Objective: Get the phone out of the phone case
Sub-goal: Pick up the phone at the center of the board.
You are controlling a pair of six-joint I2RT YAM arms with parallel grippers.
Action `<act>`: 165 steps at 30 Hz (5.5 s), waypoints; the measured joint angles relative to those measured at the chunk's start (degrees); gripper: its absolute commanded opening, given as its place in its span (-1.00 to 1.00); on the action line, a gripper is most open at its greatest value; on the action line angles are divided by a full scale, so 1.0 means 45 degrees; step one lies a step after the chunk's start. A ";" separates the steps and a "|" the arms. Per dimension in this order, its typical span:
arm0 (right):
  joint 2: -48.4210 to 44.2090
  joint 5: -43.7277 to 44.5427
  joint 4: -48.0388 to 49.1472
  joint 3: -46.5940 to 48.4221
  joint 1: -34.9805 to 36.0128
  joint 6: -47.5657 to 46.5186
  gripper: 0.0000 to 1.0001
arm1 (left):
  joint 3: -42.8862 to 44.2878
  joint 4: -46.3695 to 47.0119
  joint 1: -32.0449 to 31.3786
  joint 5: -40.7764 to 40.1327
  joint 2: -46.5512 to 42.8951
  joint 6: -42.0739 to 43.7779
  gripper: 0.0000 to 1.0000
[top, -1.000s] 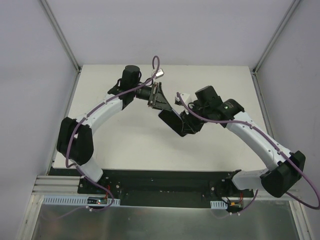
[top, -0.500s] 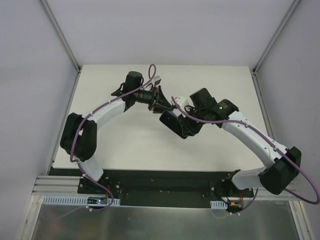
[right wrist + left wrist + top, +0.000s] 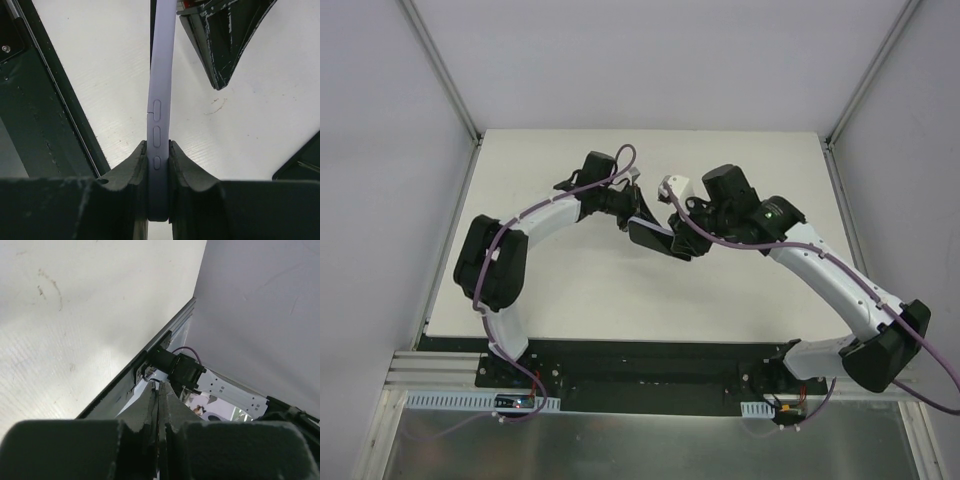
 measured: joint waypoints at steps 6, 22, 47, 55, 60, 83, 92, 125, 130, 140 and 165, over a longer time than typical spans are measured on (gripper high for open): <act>-0.0233 -0.0709 0.0223 -0.0617 -0.0699 0.0151 -1.00 | 0.0855 -0.0262 0.0296 0.0306 -0.0568 0.1496 -0.28; -0.1549 -0.5289 0.0248 -0.0991 -0.3361 0.1409 -1.00 | 0.1933 -0.5785 0.2346 0.2166 -0.3298 1.3415 0.68; -0.1010 -0.8539 0.0393 -0.0646 -0.3968 0.2395 -1.00 | 0.1481 -0.7271 -0.0612 0.2268 -0.4843 1.8200 -1.00; -0.0763 -0.9641 0.1486 -0.1462 -0.4284 0.3361 -1.00 | 0.1481 -0.7480 -0.0661 0.2229 -0.4852 1.9064 -1.00; -0.0534 -1.0637 0.2909 -0.2215 -0.4449 0.4473 -1.00 | 0.1651 -0.7970 -0.0670 0.1977 -0.4935 1.9346 -1.00; 0.0136 -1.3721 0.6348 -0.3152 -0.4677 0.8184 -1.00 | 0.2531 -1.0278 -0.3177 -0.2205 -0.6203 2.1294 -1.00; -0.0126 -1.2993 0.6625 -0.3308 -0.4677 0.8398 -1.00 | 0.2560 -1.0117 -0.2676 -0.2628 -0.6159 2.1313 -0.02; -0.1243 -0.9394 0.5489 -0.3303 -0.4648 0.6324 -1.00 | 0.1613 -0.2919 -0.0316 0.3604 -0.3521 1.1842 -0.64; -0.1433 -0.9549 0.5289 -0.3303 -0.4624 0.5756 -1.00 | 0.1530 -0.2642 -0.0330 0.4352 -0.3385 1.1312 -1.00; -0.2069 -0.7883 0.3837 -0.3303 -0.4070 0.3871 0.09 | 0.2317 -0.4017 -0.0631 0.4056 -0.3215 1.2619 -1.00; -0.1137 -0.5425 0.0350 -0.2006 -0.2404 -0.0680 0.50 | 0.4877 -1.1521 -0.2574 -0.1783 -0.3565 1.9914 -1.00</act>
